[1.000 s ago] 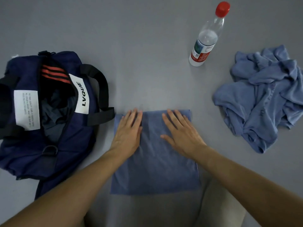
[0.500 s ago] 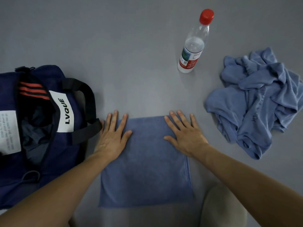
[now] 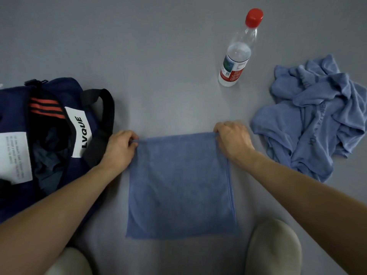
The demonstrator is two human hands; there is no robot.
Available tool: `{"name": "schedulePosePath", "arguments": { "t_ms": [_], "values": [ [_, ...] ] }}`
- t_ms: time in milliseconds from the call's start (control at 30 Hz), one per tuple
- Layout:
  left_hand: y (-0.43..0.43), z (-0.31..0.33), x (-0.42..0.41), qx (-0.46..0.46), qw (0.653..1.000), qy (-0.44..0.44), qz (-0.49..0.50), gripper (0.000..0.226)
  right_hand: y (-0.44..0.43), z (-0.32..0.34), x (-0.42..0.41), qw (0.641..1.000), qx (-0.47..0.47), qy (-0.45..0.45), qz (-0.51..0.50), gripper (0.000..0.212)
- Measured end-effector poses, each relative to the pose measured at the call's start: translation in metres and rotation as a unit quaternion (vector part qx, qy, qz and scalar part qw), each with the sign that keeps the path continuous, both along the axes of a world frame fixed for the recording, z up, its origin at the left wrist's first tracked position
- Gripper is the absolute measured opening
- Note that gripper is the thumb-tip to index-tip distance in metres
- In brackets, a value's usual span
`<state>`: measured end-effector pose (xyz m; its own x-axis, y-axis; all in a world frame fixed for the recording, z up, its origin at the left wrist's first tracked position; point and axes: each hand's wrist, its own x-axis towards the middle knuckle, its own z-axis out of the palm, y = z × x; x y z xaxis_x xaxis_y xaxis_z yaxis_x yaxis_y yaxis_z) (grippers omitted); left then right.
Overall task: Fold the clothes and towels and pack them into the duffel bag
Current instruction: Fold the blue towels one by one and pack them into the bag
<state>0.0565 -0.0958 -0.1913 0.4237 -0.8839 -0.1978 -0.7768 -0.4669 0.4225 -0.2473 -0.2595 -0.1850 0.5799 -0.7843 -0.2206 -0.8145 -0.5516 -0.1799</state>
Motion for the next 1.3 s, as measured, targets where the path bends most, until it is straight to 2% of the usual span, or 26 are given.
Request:
{"name": "schedulePosePath", "arguments": {
  "t_ms": [67, 167, 267, 367, 500, 567, 633, 733, 833, 933, 1067, 1300],
  "values": [
    [-0.007, 0.009, -0.004, -0.037, 0.998, 0.01, 0.042, 0.005, -0.009, 0.009, -0.002, 0.998, -0.028, -0.049, -0.019, 0.016],
    [-0.003, 0.036, -0.021, -0.071, 0.989, 0.086, 0.101, 0.009, -0.016, 0.033, -0.011, 0.987, -0.056, -0.15, -0.012, 0.012],
    [0.029, 0.065, -0.042, -0.094, 0.987, 0.096, 0.084, 0.01, 0.005, 0.054, -0.038, 0.979, -0.075, -0.184, 0.048, 0.009],
    [0.084, 0.07, -0.06, -0.06, 0.995, 0.071, 0.04, 0.01, 0.053, 0.058, -0.076, 0.975, -0.078, -0.184, 0.102, 0.016],
    [0.151, 0.051, -0.072, 0.002, 0.998, 0.032, -0.058, 0.02, 0.116, 0.033, -0.11, 0.975, -0.06, -0.131, 0.17, 0.016],
    [0.169, 0.041, -0.074, 0.046, 0.991, -0.018, -0.128, 0.02, 0.143, 0.015, -0.118, 0.974, -0.014, -0.089, 0.209, 0.015],
    [0.174, 0.037, -0.079, 0.092, 0.981, -0.072, -0.155, 0.023, 0.161, 0.006, -0.121, 0.972, 0.015, -0.049, 0.229, 0.007],
    [0.164, 0.041, -0.099, 0.085, 0.98, -0.096, -0.149, 0.028, 0.166, 0.012, -0.107, 0.978, 0.021, -0.081, 0.191, 0.027],
    [0.139, 0.032, -0.123, 0.029, 0.987, -0.049, -0.153, 0.039, 0.162, 0.009, -0.073, 0.98, -0.001, -0.129, 0.152, 0.048],
    [0.11, 0.005, -0.139, 0.063, 0.984, -0.042, -0.162, 0.055, 0.149, -0.014, -0.049, 0.983, 0.027, -0.058, 0.173, 0.068],
    [0.088, -0.026, -0.148, 0.115, 0.976, -0.079, -0.169, 0.067, 0.121, -0.037, -0.061, 0.977, 0.033, -0.01, 0.211, 0.072],
    [0.063, -0.031, -0.139, 0.097, 0.979, -0.092, -0.153, 0.068, 0.083, -0.04, -0.062, 0.977, 0.009, 0.011, 0.212, 0.069]
  ]
}}
